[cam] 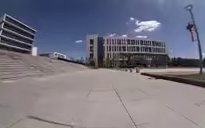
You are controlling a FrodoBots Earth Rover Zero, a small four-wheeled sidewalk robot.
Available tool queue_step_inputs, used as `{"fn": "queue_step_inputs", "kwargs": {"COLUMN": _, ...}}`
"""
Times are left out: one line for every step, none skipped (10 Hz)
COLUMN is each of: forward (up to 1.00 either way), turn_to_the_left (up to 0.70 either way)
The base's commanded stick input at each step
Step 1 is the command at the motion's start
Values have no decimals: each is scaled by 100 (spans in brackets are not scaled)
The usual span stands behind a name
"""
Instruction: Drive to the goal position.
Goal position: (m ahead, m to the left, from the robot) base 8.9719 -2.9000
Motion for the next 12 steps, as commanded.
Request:
{"fn": "queue_step_inputs", "kwargs": {"forward": 70, "turn_to_the_left": 1}}
{"fn": "queue_step_inputs", "kwargs": {"forward": 70, "turn_to_the_left": 1}}
{"fn": "queue_step_inputs", "kwargs": {"forward": 70, "turn_to_the_left": 1}}
{"fn": "queue_step_inputs", "kwargs": {"forward": 70, "turn_to_the_left": 1}}
{"fn": "queue_step_inputs", "kwargs": {"forward": 70, "turn_to_the_left": 1}}
{"fn": "queue_step_inputs", "kwargs": {"forward": 70, "turn_to_the_left": -1}}
{"fn": "queue_step_inputs", "kwargs": {"forward": 70, "turn_to_the_left": -21}}
{"fn": "queue_step_inputs", "kwargs": {"forward": 70, "turn_to_the_left": -23}}
{"fn": "queue_step_inputs", "kwargs": {"forward": 70, "turn_to_the_left": -26}}
{"fn": "queue_step_inputs", "kwargs": {"forward": 70, "turn_to_the_left": -28}}
{"fn": "queue_step_inputs", "kwargs": {"forward": 70, "turn_to_the_left": -3}}
{"fn": "queue_step_inputs", "kwargs": {"forward": 70, "turn_to_the_left": 1}}
